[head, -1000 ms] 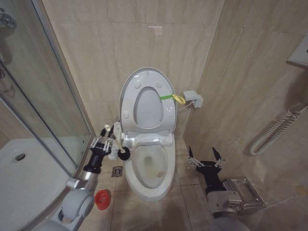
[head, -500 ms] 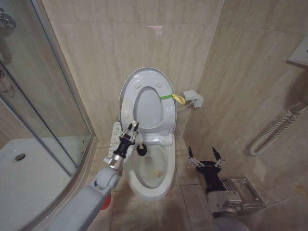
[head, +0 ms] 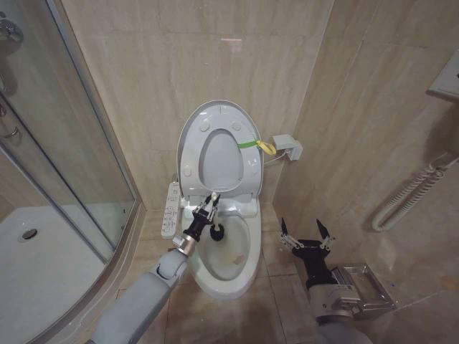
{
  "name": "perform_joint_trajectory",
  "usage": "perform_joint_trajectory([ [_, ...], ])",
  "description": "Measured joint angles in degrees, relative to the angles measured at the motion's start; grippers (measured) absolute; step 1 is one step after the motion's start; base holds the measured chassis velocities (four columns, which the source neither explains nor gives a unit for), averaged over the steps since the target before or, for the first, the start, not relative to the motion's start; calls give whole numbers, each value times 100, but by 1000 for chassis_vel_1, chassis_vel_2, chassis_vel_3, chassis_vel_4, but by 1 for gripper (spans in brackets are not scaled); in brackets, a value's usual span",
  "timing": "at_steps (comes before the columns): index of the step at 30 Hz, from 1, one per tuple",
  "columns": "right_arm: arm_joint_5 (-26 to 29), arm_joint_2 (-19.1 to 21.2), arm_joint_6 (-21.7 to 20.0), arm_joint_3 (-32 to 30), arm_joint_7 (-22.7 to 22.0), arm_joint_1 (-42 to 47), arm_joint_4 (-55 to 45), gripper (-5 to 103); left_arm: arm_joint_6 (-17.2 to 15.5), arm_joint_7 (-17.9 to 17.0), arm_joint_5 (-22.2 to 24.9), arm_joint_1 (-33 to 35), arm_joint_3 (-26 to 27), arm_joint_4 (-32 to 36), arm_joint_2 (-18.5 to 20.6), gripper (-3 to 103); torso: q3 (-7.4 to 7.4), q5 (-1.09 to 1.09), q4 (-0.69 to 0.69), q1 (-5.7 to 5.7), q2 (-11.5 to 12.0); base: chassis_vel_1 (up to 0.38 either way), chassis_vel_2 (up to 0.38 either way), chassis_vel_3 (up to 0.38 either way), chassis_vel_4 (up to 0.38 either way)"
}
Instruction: Open the toilet lid, clean the toilet bowl with a toilet brush, close the toilet lid, and flush.
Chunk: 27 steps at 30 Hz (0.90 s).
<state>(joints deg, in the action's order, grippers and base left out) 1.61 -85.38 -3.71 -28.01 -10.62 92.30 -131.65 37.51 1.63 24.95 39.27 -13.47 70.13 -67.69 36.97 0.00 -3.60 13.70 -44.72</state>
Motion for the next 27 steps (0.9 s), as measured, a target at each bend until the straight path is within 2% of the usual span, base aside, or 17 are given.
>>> perform_joint_trajectory([
  [15,0,0,0,0,0,0,0,100,349,130,-222,131,73,-762,-300,24,0,0,-1,0,0,0,0,0,0],
  [27,0,0,0,0,0,0,0,100,485,284,-301,149,151,-1206,-428,24,0,0,0,0,0,0,0,0,0],
])
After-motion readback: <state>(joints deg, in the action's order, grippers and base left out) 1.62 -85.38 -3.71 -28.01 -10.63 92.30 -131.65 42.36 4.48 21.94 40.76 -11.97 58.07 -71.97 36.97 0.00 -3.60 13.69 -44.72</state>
